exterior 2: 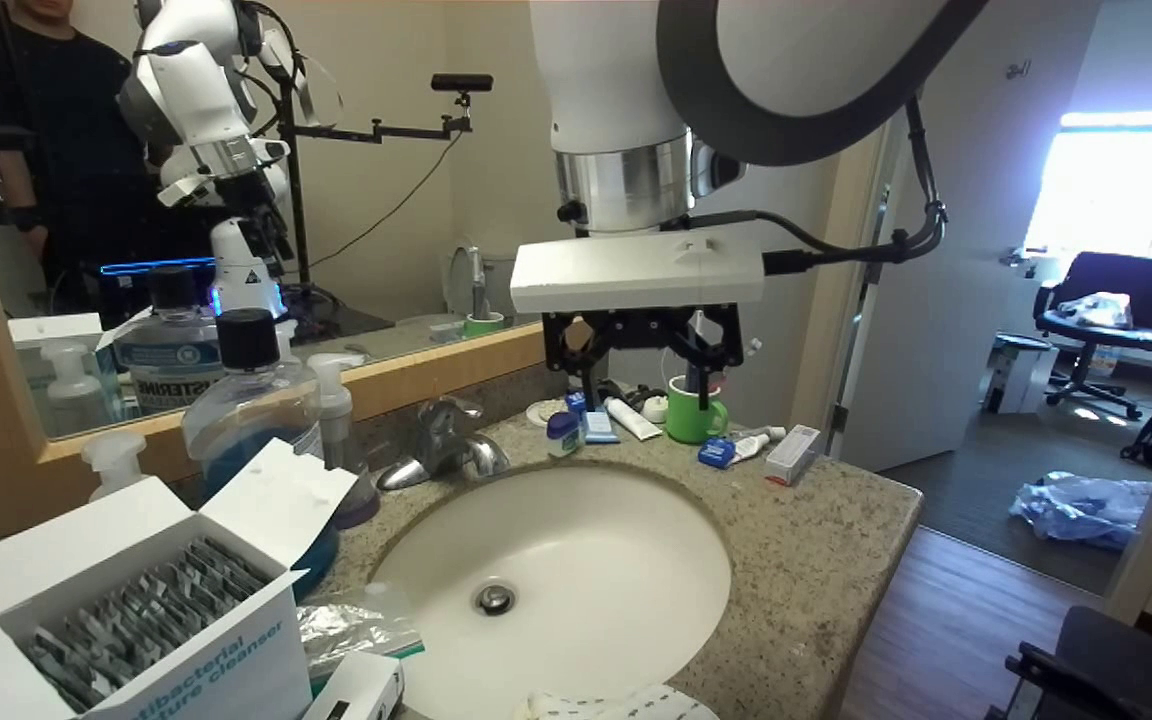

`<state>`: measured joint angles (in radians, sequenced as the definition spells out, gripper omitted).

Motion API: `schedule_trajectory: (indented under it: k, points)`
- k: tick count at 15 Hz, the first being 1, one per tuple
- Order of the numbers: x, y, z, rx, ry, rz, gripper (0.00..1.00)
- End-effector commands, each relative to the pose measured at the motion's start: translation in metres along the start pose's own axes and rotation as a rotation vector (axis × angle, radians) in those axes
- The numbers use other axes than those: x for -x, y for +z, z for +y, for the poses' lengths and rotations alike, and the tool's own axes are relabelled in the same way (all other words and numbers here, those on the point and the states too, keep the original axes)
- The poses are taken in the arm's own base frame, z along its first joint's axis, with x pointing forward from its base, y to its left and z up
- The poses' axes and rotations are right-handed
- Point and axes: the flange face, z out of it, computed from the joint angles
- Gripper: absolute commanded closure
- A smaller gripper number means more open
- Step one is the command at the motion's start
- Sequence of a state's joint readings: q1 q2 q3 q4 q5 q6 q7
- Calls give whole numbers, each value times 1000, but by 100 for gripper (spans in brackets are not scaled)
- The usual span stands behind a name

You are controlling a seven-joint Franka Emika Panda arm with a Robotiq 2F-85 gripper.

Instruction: Open the faucet

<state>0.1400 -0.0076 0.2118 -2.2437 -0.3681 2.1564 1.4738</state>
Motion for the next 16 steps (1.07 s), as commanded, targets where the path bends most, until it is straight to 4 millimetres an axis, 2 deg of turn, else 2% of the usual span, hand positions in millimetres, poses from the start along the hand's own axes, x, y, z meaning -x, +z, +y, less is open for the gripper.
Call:
schedule_trajectory:
  k: [1, 10, 11, 12, 16]
  points:
    - [-13, 0, -10, -18, -51, 21, 0]
    - [-56, 19, -40, -13, -162, -2, 0]
    - [-60, 22, -43, -12, -166, -6, 8]
    - [-63, 24, -47, -12, -173, -6, 26]
    - [-64, 31, -60, -10, -216, -8, 58]
